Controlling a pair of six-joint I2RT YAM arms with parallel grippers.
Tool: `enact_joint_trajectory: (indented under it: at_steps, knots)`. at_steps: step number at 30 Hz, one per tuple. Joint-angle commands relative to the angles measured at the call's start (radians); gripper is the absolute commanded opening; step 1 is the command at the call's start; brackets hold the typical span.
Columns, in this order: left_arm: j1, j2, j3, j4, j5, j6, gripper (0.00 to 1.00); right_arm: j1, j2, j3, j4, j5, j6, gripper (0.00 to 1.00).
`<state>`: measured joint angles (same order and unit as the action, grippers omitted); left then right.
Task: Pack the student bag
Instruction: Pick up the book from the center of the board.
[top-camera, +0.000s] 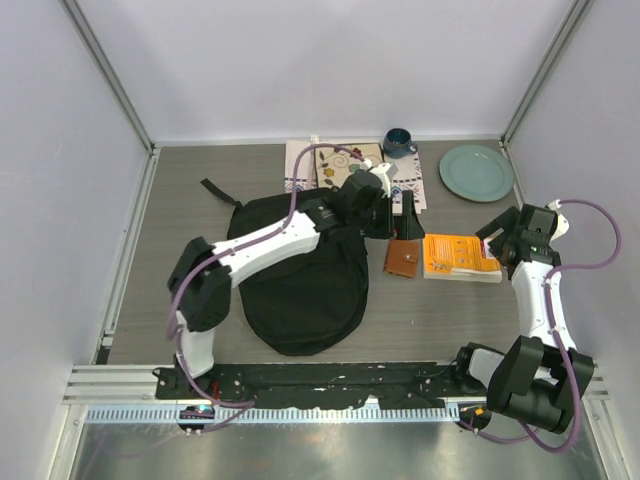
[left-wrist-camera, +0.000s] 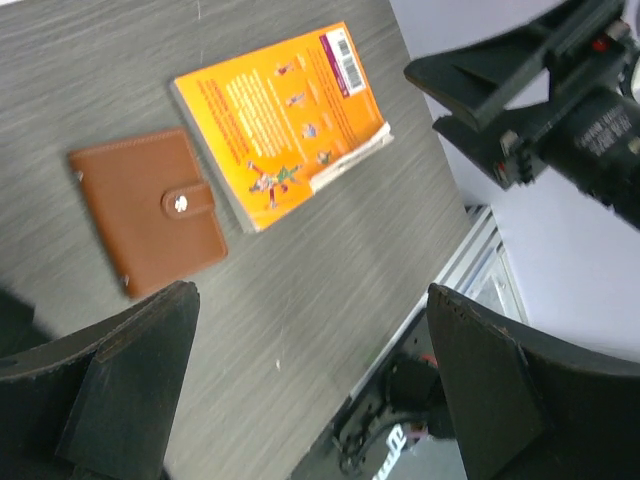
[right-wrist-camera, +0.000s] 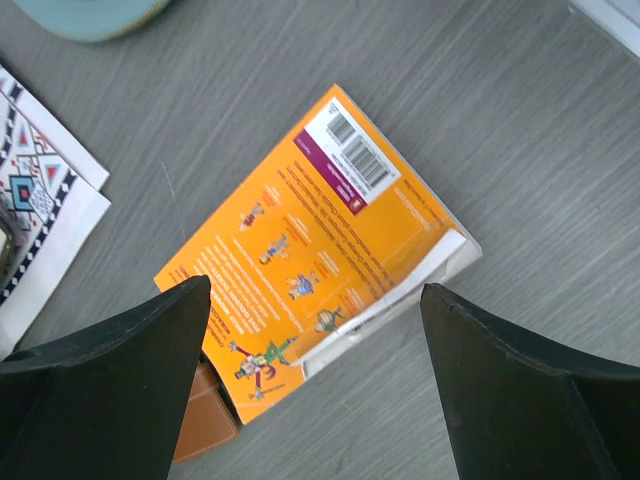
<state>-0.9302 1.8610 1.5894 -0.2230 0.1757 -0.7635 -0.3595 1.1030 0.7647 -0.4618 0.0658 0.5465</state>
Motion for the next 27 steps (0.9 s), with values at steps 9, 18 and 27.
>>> enact_joint_trajectory:
  at_steps: [9,18,27]
  knots:
    - [0.007,0.426,0.464,-0.026,0.179,-0.048,0.96,-0.035,0.181,0.061,0.159,0.071,-0.011,0.92]
    - [0.007,0.575,0.549,0.005,0.219,-0.108,0.95,-0.051,0.278,0.07,0.206,0.121,-0.046,0.93]
    - [0.004,0.658,0.586,0.034,0.242,-0.158,0.94,-0.07,0.333,0.061,0.233,0.145,-0.054,0.94]
